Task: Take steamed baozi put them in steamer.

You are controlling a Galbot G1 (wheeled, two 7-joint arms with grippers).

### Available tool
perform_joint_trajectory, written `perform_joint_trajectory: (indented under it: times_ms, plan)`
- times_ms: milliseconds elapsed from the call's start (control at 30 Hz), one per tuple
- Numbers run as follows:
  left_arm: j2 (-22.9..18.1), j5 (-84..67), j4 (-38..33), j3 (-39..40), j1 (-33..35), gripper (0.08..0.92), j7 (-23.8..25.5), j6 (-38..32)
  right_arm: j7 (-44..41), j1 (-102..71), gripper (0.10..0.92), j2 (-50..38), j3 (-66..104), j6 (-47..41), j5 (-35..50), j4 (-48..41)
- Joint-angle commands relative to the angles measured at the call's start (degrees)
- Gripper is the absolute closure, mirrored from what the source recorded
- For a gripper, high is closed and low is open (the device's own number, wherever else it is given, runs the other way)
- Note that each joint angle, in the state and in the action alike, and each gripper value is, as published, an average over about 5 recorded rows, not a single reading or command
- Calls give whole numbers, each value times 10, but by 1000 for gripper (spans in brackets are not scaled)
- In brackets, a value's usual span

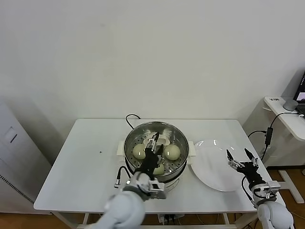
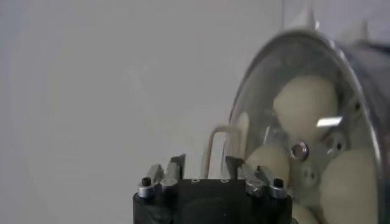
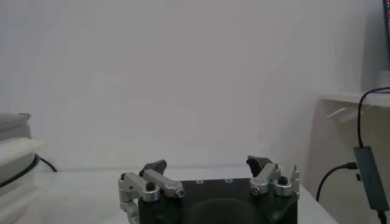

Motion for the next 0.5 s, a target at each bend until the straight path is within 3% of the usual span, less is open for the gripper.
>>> perform_joint_trajectory:
  times_ms: [33,167,267,500]
  plan:
    - [92,-773,-135,-210,-8,367,-35,-112,12,0,203,-4,-12,-10,16,5]
    - [80,-925,-111,-342,10,249,-162,-73,14,-3,203,-9,-26,-20,35,13]
    - [88,-945,-60,-417,30,193,-213,-59,15,-3,203,-6,-24,-32,26,19]
    - [133,-911,97,-465,86,177,-215,-75,41,-12,203,-8,-16,-48,6,30]
